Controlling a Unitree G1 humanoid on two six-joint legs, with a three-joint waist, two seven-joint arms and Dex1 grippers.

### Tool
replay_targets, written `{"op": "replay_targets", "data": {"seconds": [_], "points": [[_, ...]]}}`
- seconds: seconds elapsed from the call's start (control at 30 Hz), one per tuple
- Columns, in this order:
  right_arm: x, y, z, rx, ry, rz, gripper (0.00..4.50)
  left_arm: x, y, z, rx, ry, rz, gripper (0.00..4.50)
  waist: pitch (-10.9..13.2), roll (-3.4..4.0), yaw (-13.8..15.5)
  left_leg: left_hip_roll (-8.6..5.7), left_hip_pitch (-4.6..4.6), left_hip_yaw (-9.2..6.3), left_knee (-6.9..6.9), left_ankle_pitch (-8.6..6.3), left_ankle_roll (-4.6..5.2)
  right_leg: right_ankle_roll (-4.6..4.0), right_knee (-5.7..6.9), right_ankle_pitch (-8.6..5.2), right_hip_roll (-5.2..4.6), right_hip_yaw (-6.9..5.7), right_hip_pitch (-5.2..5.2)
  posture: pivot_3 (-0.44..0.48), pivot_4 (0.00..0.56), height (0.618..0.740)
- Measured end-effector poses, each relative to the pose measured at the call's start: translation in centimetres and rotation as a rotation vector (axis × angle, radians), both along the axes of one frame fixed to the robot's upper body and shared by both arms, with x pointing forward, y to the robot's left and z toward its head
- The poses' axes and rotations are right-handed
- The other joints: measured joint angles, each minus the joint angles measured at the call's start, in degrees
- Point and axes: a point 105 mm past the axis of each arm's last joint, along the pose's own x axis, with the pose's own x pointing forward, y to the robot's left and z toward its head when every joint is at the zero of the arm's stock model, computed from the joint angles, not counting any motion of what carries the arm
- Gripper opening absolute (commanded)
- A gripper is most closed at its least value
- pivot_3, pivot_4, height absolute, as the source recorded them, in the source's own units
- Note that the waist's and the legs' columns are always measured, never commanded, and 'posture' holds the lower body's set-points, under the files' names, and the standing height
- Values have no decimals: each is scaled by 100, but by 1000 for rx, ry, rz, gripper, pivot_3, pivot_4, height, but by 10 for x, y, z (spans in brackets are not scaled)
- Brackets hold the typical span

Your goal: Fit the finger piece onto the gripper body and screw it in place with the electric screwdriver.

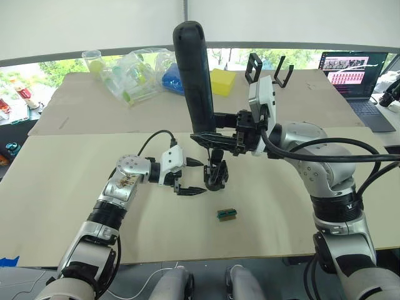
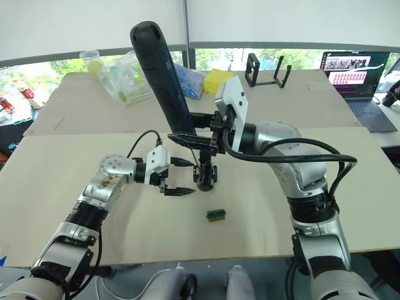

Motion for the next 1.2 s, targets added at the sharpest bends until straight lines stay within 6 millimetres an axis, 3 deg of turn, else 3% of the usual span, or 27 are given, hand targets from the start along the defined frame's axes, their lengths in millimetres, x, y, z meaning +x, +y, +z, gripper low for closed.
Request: {"op": "replay_targets", "data": {"seconds": [1.2], "points": [[1,-2,-10,-3,48,-11,1913,1,0,-1,-2,0,3,4500,0,0,-6,0,0,0,1,0,0,0,2,0,0,0,0,0,150,740]]}}
